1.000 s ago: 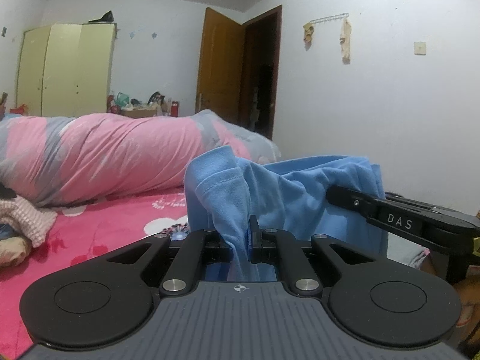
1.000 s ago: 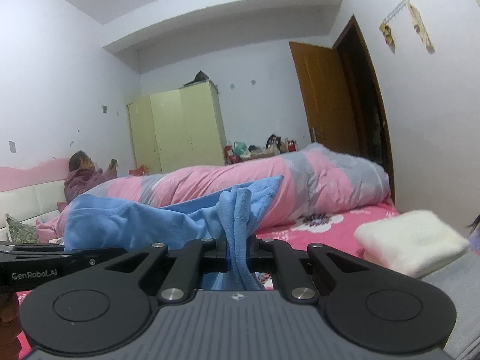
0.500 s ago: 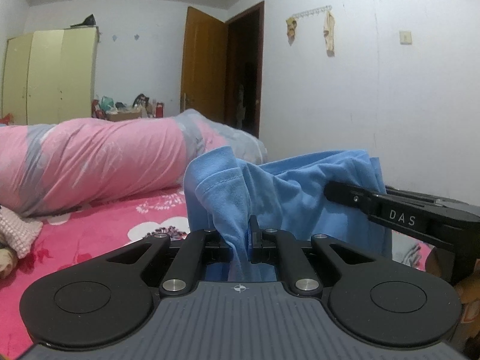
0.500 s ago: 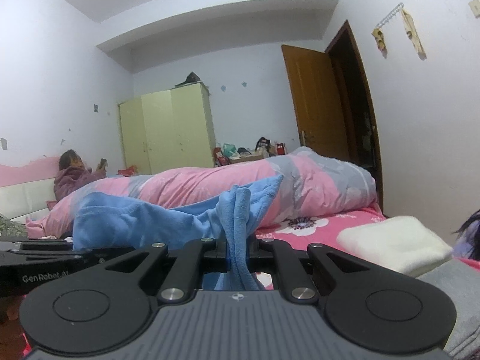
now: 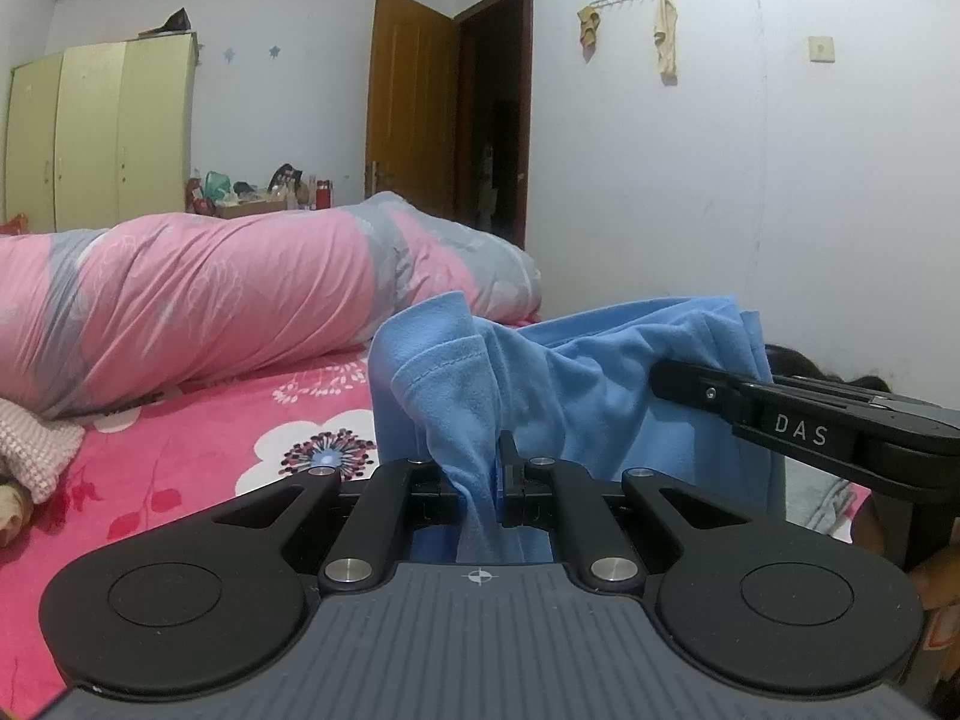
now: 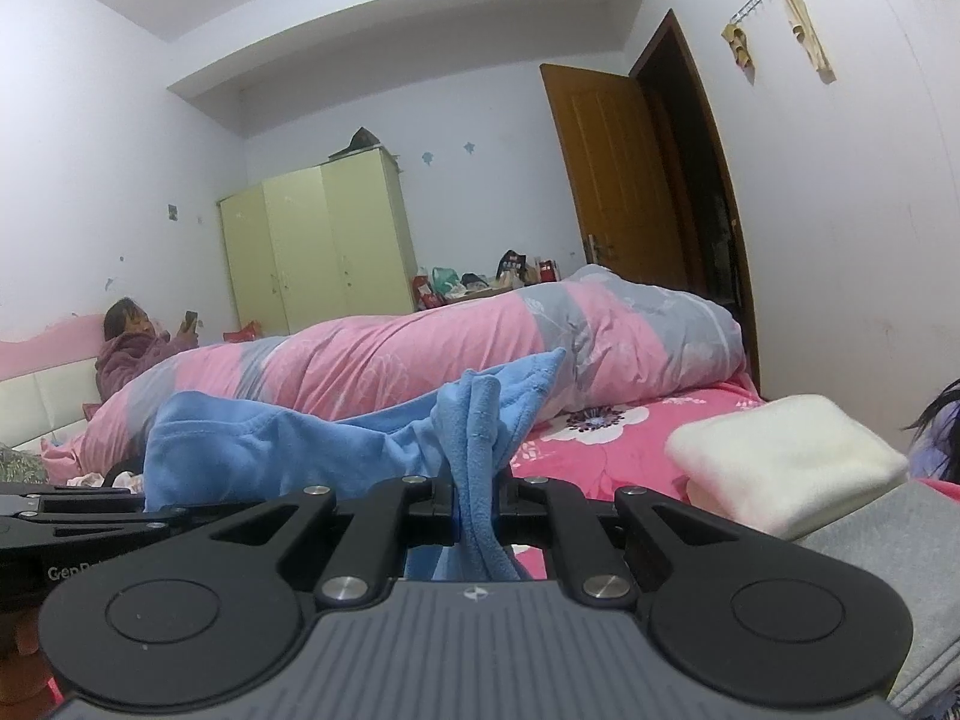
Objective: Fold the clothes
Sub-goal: 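Lift the gripped T-shirt up off the bedspread with both tools, then hold the lifted T-shirt up with both tools closed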
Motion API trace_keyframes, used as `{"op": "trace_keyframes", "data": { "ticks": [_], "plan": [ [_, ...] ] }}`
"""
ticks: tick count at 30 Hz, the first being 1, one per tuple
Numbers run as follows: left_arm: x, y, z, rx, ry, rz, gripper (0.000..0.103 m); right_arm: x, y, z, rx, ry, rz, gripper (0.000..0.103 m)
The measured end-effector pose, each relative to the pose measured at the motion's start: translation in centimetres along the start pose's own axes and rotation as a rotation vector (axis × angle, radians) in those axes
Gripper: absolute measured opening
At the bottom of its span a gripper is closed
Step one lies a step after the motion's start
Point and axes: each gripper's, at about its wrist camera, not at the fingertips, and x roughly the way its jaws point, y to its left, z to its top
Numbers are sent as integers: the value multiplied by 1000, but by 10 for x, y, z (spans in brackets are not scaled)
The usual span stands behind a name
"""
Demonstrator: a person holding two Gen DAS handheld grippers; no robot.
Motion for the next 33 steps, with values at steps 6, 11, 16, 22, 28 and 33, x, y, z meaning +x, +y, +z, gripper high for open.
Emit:
{"op": "trace_keyframes", "data": {
  "ticks": [6,11,16,22,28,33],
  "plan": [
    [-1,-1,0,1,-1,2,6,-1,1,0,-1,-1,-4,8],
    [-2,0,1,2,-7,4,6,-2,0,2,-3,-6,-5,8],
    [-3,-1,2,8,-16,3,6,-4,-1,5,-7,-18,-3,8],
    [-2,-4,4,16,-25,2,6,-5,-6,9,-10,-29,-4,8],
    [-6,-8,10,22,-52,-14,6,-11,-10,17,-16,-53,-9,8],
    [-11,-18,29,46,-101,-56,6,-22,-13,40,-51,-92,-31,8]
  ]
}}
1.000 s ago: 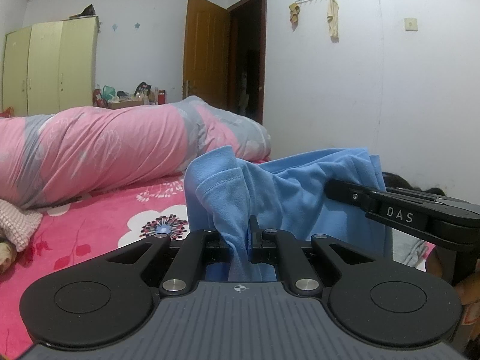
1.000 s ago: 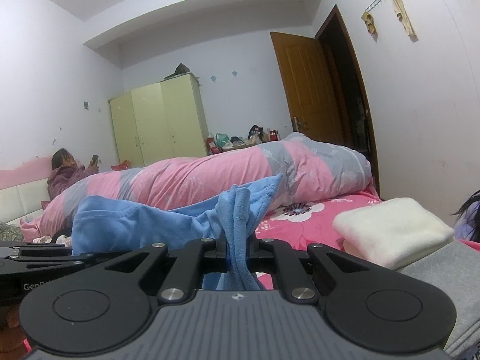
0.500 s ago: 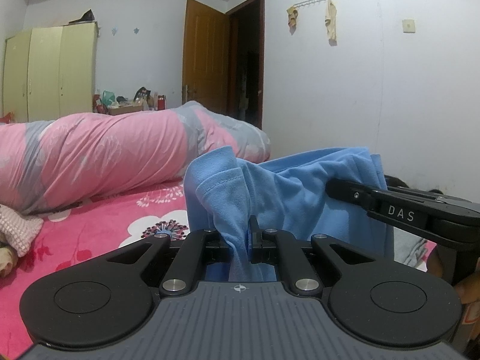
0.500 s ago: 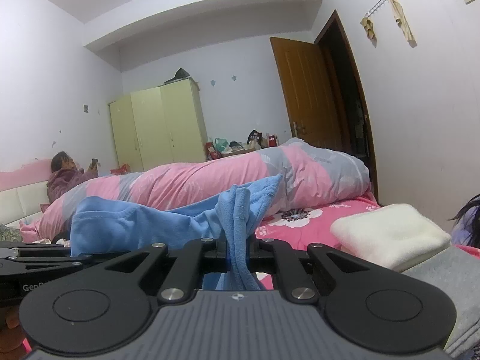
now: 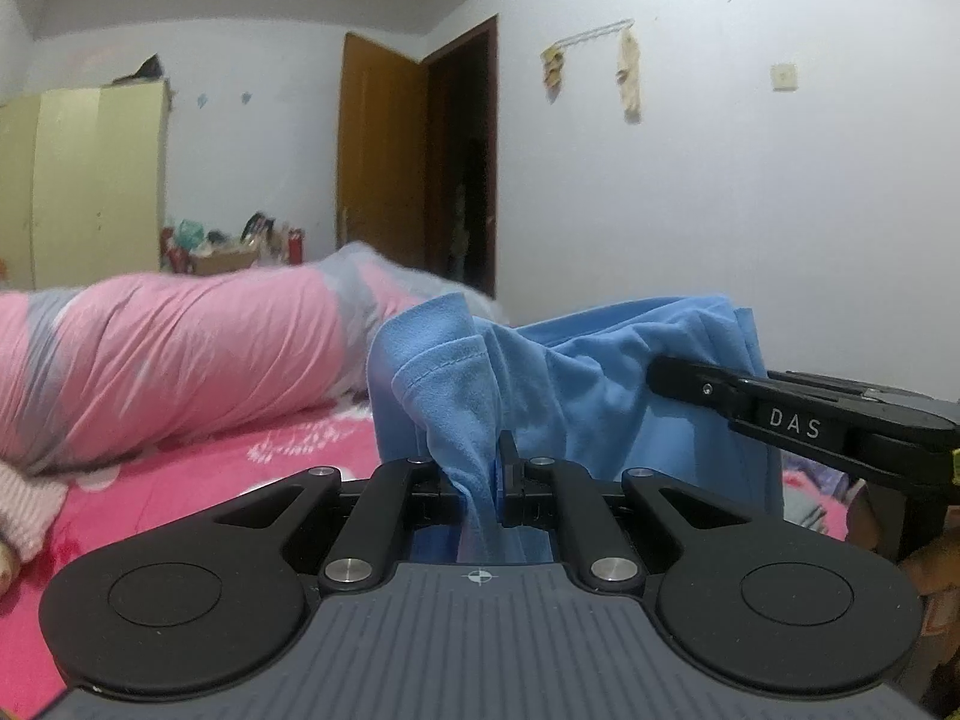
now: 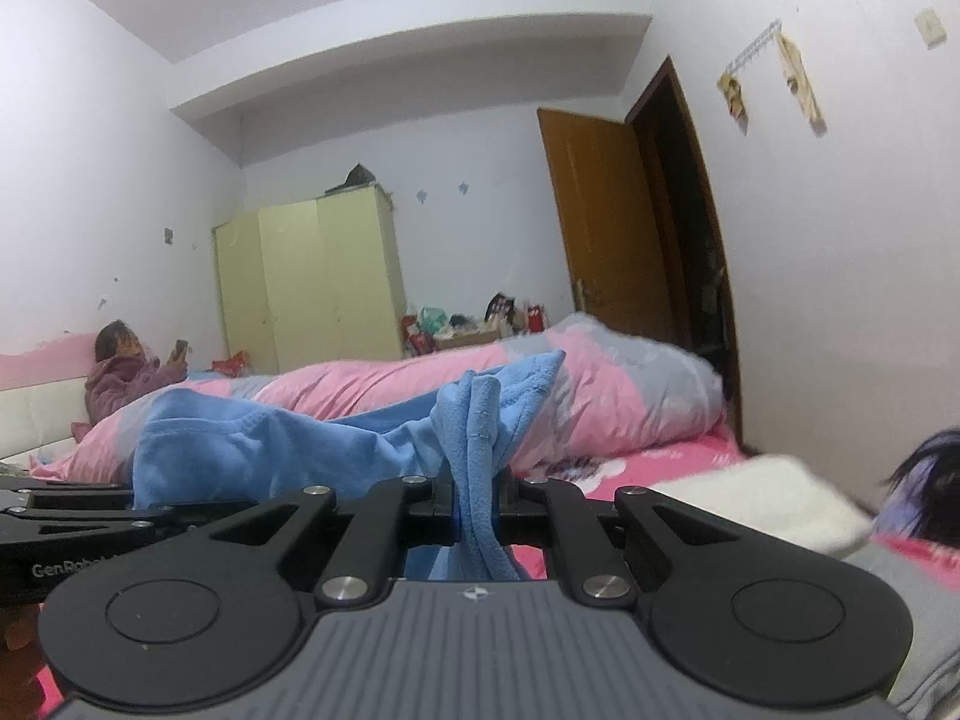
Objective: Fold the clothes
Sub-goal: 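Hold the lifted T-shirt up with both tools closed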
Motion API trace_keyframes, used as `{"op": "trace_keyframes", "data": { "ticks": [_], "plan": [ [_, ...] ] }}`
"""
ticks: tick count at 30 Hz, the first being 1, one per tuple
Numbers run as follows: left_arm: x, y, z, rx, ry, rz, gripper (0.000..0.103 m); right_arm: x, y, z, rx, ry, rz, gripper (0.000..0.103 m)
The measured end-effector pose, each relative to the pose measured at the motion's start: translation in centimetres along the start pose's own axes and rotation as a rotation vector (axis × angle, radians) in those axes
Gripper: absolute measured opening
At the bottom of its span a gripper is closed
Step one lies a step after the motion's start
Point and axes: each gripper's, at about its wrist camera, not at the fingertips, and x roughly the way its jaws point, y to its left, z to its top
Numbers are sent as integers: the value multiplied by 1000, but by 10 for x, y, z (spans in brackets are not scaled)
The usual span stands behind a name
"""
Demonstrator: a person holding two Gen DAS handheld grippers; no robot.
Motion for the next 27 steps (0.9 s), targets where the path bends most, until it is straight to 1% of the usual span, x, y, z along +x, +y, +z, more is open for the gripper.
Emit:
{"op": "trace_keyframes", "data": {
  "ticks": [4,9,14,16,20,27],
  "plan": [
    [3,-9,23,24,-47,-45,6,-9,-5,29,-58,-41,-31,8],
    [12,-23,55,48,-111,-107,6,-14,-17,71,-136,-97,-91,8],
    [29,-39,83,63,-177,-146,6,-11,-36,106,-170,-147,-141,8],
    [39,-47,92,73,-202,-155,6,-7,-46,118,-177,-162,-159,8],
    [61,-60,106,68,-226,-173,6,9,-69,136,-187,-187,-176,8],
    [103,-70,115,51,-261,-200,6,49,-117,149,-172,-221,-169,8]
  ]
}}
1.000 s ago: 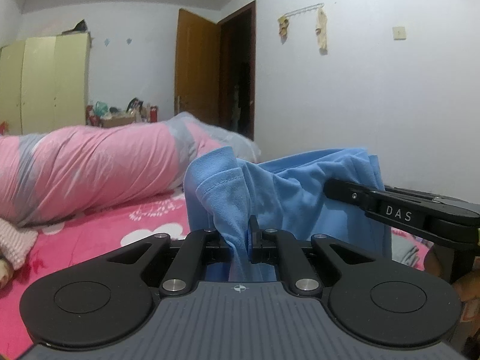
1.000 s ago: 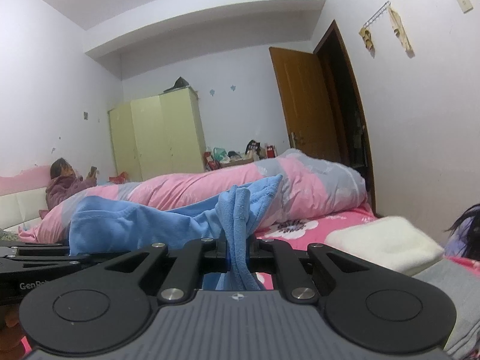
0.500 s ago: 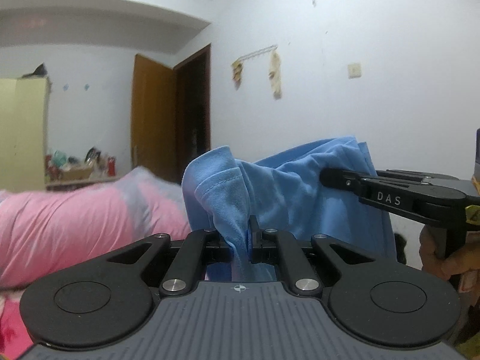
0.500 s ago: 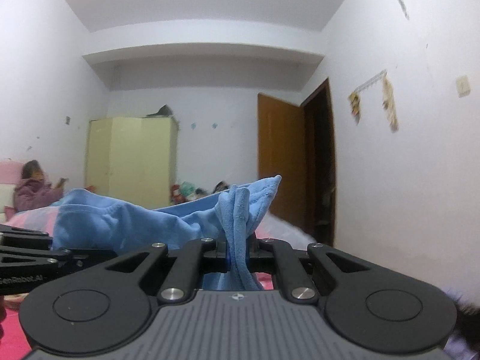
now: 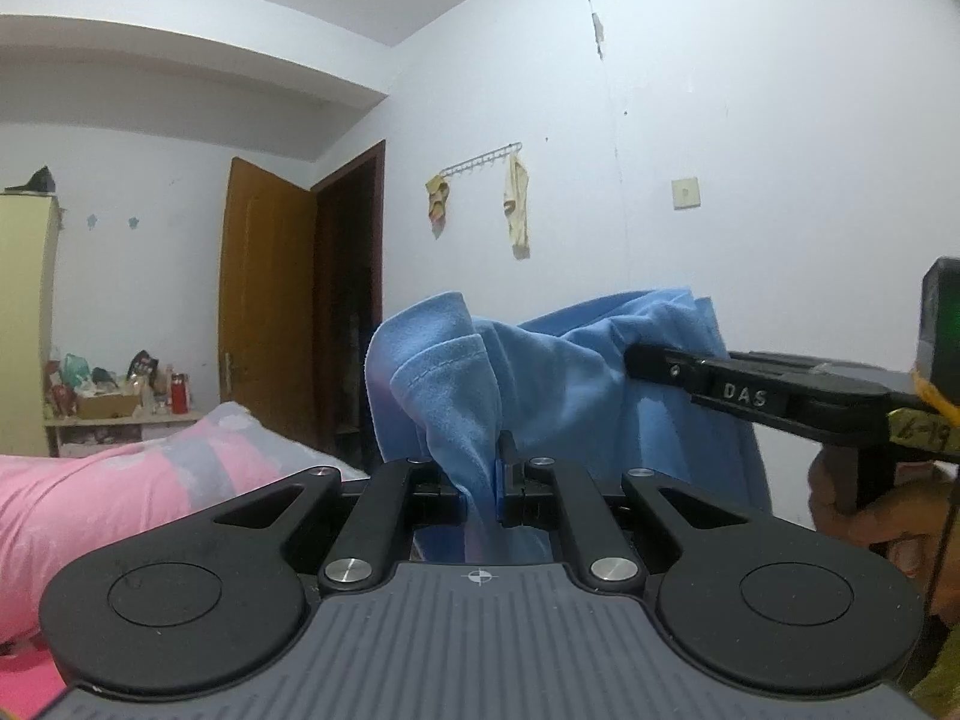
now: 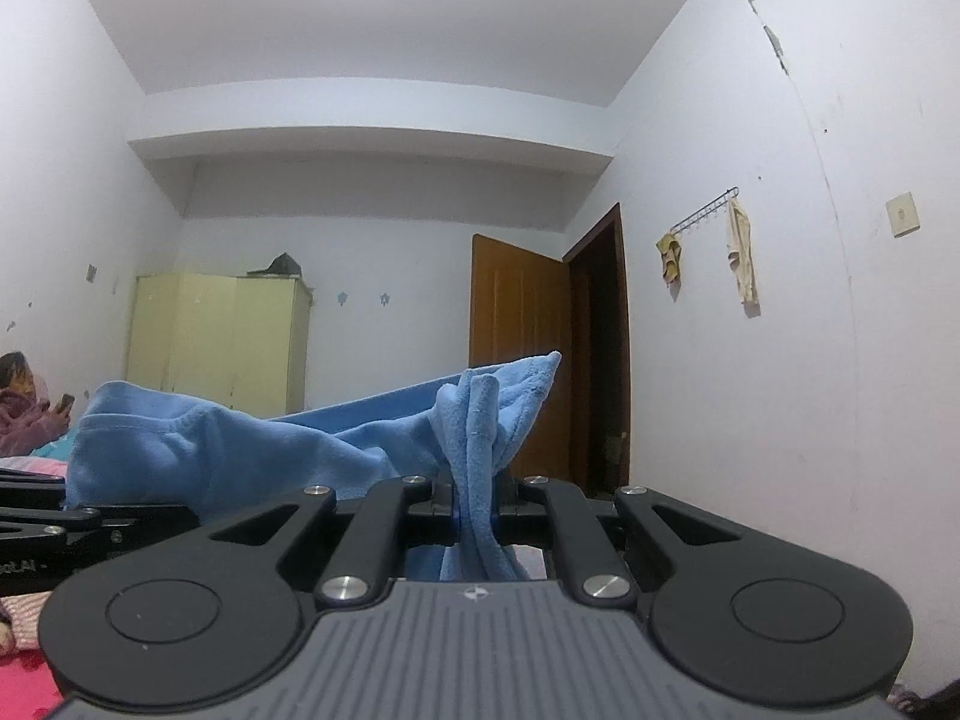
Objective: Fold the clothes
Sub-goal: 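Hold the lifted T-shirt up with both tools closed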
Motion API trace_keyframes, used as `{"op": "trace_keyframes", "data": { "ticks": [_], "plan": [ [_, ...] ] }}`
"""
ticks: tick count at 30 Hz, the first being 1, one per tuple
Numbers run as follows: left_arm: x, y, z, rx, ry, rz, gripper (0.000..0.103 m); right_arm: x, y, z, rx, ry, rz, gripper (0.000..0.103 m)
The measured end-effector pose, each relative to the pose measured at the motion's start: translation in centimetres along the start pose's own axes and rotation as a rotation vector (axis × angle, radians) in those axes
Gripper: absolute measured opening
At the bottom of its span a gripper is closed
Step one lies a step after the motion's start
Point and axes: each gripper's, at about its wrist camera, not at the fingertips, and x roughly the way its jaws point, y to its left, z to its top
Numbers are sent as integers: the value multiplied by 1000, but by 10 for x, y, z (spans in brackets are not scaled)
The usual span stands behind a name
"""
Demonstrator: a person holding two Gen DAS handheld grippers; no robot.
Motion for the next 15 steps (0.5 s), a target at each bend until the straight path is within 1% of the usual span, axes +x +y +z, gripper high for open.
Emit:
{"op": "trace_keyframes", "data": {
  "ticks": [5,8,15],
  "plan": [
    [26,4,-14,-28,11,-26,6,34,-27,-21,27,-3,-3,8],
    [45,4,-25,-23,21,-42,6,44,-41,-36,30,-10,-5,8],
    [85,10,-53,-62,93,-78,6,67,-74,-75,60,16,-15,8]
  ]
}}
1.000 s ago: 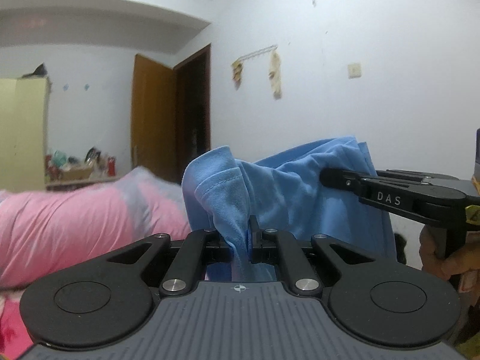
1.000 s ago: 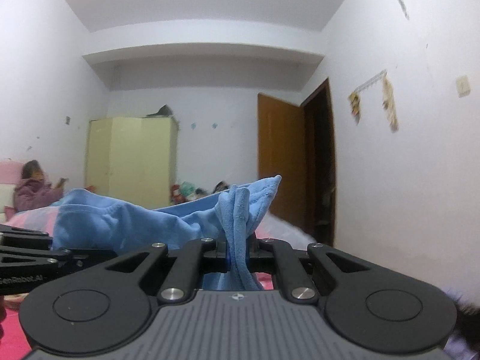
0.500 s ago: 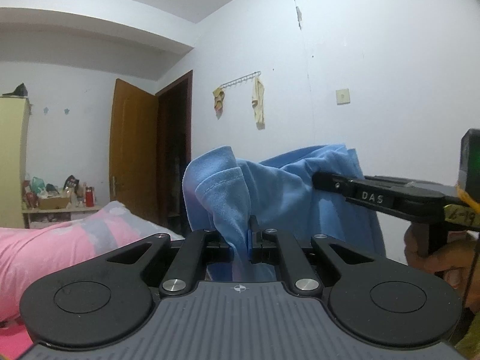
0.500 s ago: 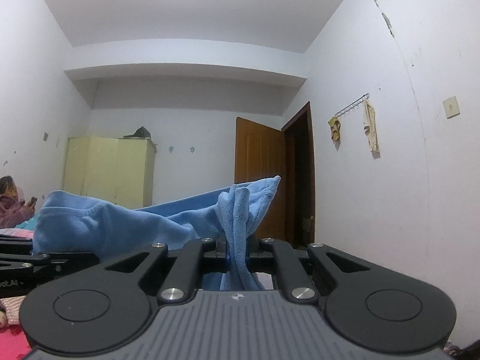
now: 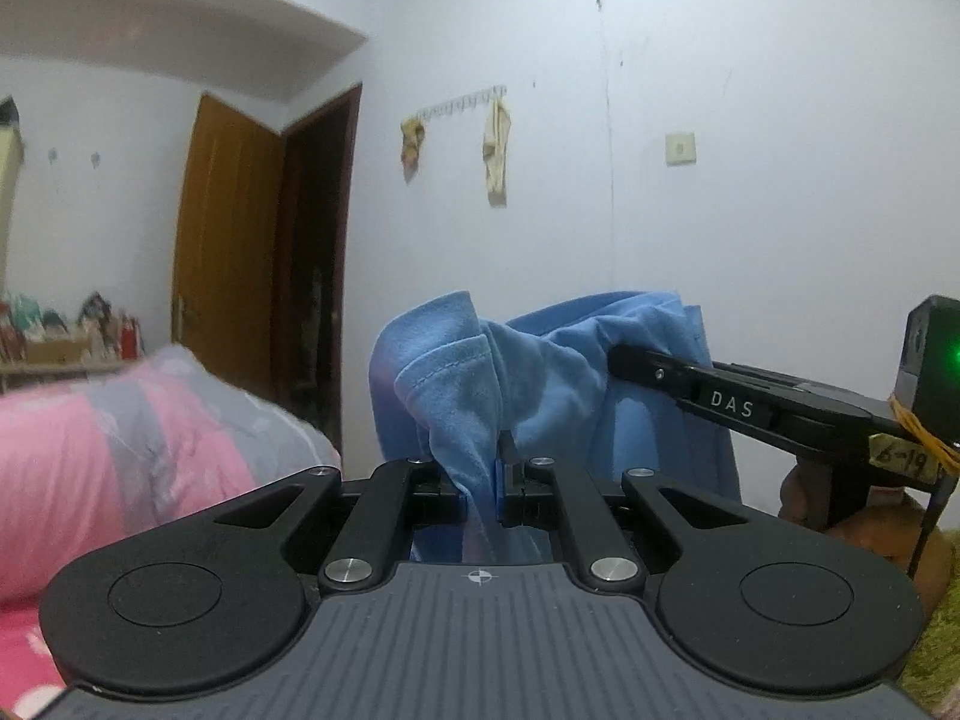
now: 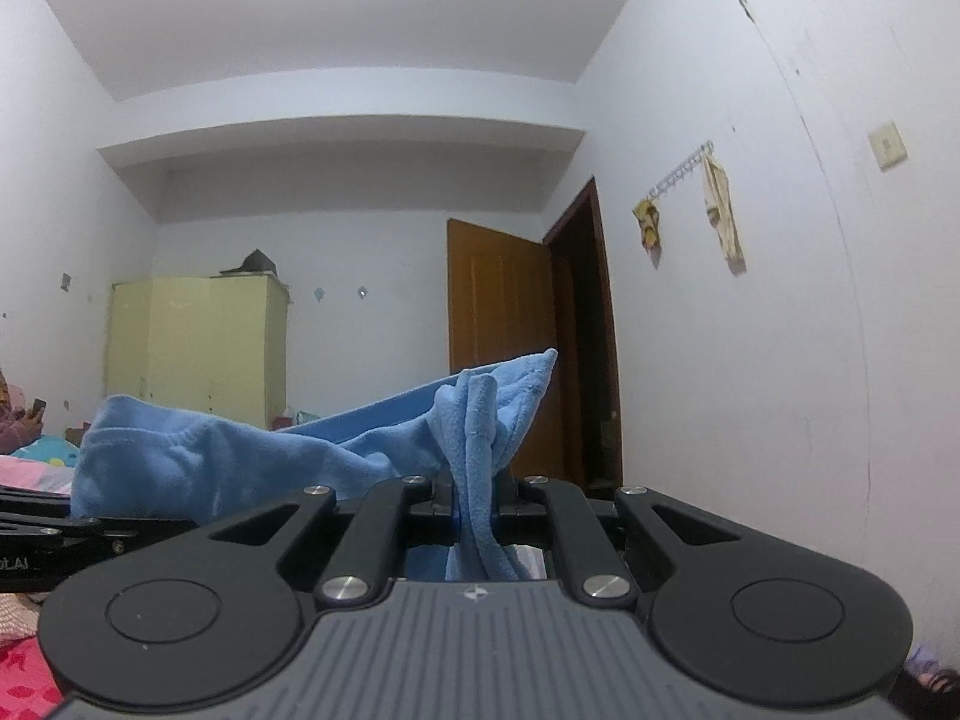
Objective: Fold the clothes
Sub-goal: 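Hold the lifted T-shirt up with both tools closed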
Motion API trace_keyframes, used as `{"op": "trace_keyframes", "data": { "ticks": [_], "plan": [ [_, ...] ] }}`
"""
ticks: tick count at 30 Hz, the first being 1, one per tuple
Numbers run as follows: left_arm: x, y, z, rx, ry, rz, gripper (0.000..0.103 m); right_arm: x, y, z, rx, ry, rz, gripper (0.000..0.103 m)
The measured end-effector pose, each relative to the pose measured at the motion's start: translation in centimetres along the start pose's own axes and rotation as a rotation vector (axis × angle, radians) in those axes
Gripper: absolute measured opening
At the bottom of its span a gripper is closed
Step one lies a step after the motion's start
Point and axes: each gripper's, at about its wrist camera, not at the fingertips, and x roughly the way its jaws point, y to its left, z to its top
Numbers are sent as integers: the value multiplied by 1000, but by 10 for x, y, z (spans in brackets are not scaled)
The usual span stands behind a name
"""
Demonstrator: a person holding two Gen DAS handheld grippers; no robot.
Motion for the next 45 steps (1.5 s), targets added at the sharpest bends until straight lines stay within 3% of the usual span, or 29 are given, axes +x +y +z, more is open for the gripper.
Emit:
{"op": "trace_keyframes", "data": {
  "ticks": [12,20,26,30,35,45],
  "plan": [
    [76,22,-50,-51,129,2,6,63,-46,-76,47,120,-34,8],
    [114,52,-70,-82,185,35,6,109,-51,-104,51,189,-17,8],
    [117,71,-75,-120,197,40,6,117,-42,-110,49,192,4,8],
    [101,74,-71,-154,161,-3,4,104,-35,-101,61,170,8,8],
    [62,76,-46,-178,115,-49,4,73,-15,-66,70,126,36,8],
    [-87,66,25,-102,4,-58,4,-17,79,12,117,7,172,8]
  ]
}}
